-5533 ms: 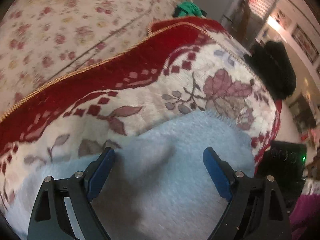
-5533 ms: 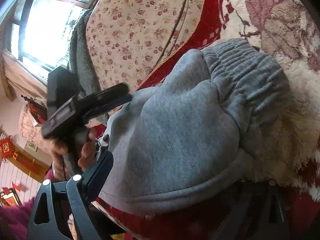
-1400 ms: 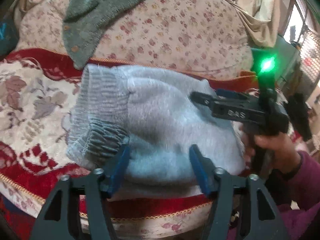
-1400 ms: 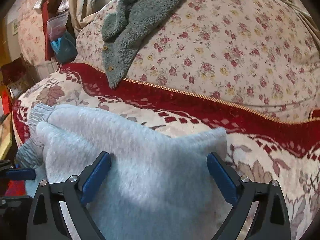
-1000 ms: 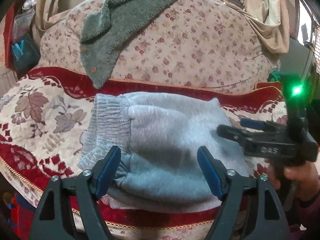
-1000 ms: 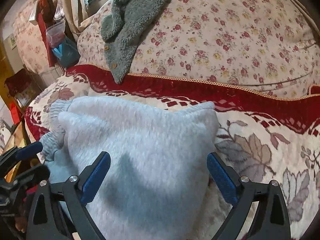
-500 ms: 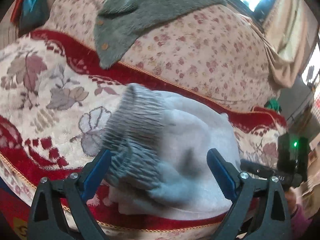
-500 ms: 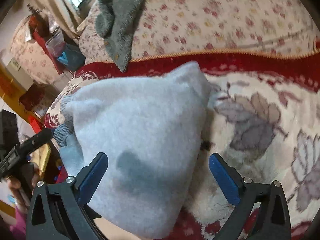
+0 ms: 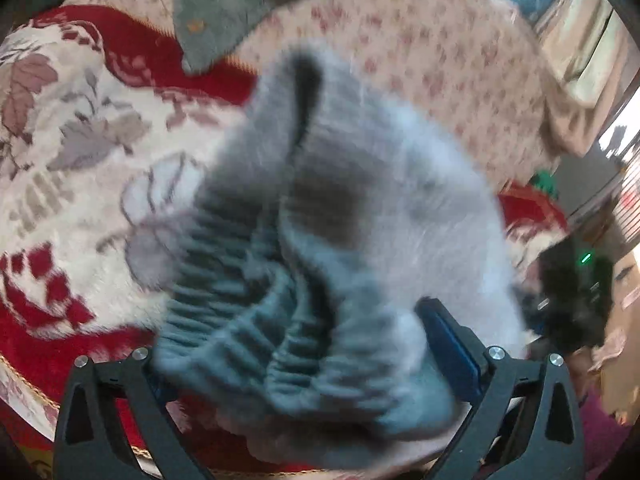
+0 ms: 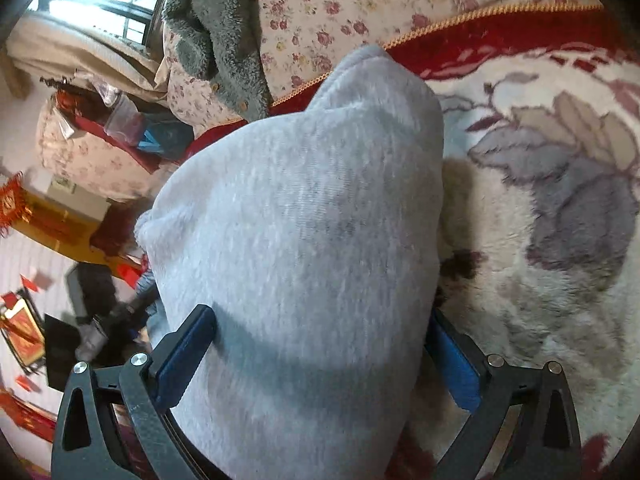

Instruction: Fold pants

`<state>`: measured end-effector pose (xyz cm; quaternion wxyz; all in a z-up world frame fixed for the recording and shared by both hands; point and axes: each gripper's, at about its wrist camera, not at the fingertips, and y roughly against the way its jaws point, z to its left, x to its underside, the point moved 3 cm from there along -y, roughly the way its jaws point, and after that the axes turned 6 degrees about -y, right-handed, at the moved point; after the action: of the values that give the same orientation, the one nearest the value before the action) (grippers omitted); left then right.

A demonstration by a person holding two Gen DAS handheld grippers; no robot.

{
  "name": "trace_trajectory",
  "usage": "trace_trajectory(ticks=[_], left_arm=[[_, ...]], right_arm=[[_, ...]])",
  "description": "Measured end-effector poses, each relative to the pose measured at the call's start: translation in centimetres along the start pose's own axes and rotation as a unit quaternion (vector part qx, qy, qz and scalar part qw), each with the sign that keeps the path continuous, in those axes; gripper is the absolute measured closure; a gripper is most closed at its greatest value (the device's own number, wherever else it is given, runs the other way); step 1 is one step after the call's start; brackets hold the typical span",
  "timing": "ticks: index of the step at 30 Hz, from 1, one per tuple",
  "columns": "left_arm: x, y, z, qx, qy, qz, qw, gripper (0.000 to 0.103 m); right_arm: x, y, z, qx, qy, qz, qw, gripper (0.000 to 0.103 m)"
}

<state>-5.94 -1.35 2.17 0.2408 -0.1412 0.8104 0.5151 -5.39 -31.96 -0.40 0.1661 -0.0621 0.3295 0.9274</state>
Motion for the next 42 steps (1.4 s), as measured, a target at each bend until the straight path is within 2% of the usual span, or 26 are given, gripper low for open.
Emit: trace_trajectory(ticks=[2, 6, 10, 13, 16, 18, 22, 27, 32, 38, 42], left_arm=[[0.1, -0.3, -0.1, -0.003, -0.007, -0.018, 0.9998, 0.000], [0.0, -0.8, 0.6, 0.020, 0.009, -0.010, 0.9997, 0.000], [0.2, -1.9, 1.4, 0.050, 0.046, 0.006, 0.9977, 0.000], [0.3, -2.0, 1.4, 0.055, 0.050, 0.012, 0.9972, 0.000], [0.4, -1.4, 0.6, 0.052, 0.031, 0.000, 0.9982, 0.015], [0.3, -0.7, -0.1, 0.051, 0.032, -0.010, 0.9981, 0.026], [-0.3, 0.6, -1.7, 0.046, 0.032, -0.026, 0.9981, 0.033], [-1.1, 1.1, -5.4, 0.058, 0.017, -0.034, 0.9976, 0.034], [-2.3, -0.3, -10.4, 0.084, 0.005, -0.041, 0.9956, 0.034], [-2.9, -3.3, -16.7, 0.106, -0.016, -0.029, 0.9938, 0.034], [-2.6, -5.6, -20.2, 0.109, -0.027, -0.014, 0.9936, 0.034]], right_arm=[[0.0, -0.5, -0.1, -0.009, -0.004, 0.005, 1.000, 0.000], [-0.3, -1.1, 0.0, -0.018, 0.001, 0.007, 1.000, 0.000], [-0.4, -1.6, 0.1, -0.028, 0.004, 0.002, 1.000, 0.000], [-0.2, -1.7, 0.4, -0.027, 0.014, -0.004, 1.000, 0.000], [-0.2, -1.5, 0.8, -0.026, 0.023, -0.004, 0.999, 0.004], [-0.1, -0.9, 1.2, -0.024, 0.032, -0.007, 0.999, 0.012], [0.0, 0.5, 2.0, -0.028, 0.049, -0.008, 0.998, 0.025], [-0.3, 3.6, 2.0, -0.021, 0.052, -0.032, 0.998, 0.027], [-0.8, 8.8, 0.7, 0.001, 0.053, -0.069, 0.996, 0.027], [-1.2, 14.6, -2.6, 0.030, 0.034, -0.100, 0.994, 0.027], [-1.2, 17.5, -5.4, 0.049, 0.019, -0.111, 0.992, 0.027]])
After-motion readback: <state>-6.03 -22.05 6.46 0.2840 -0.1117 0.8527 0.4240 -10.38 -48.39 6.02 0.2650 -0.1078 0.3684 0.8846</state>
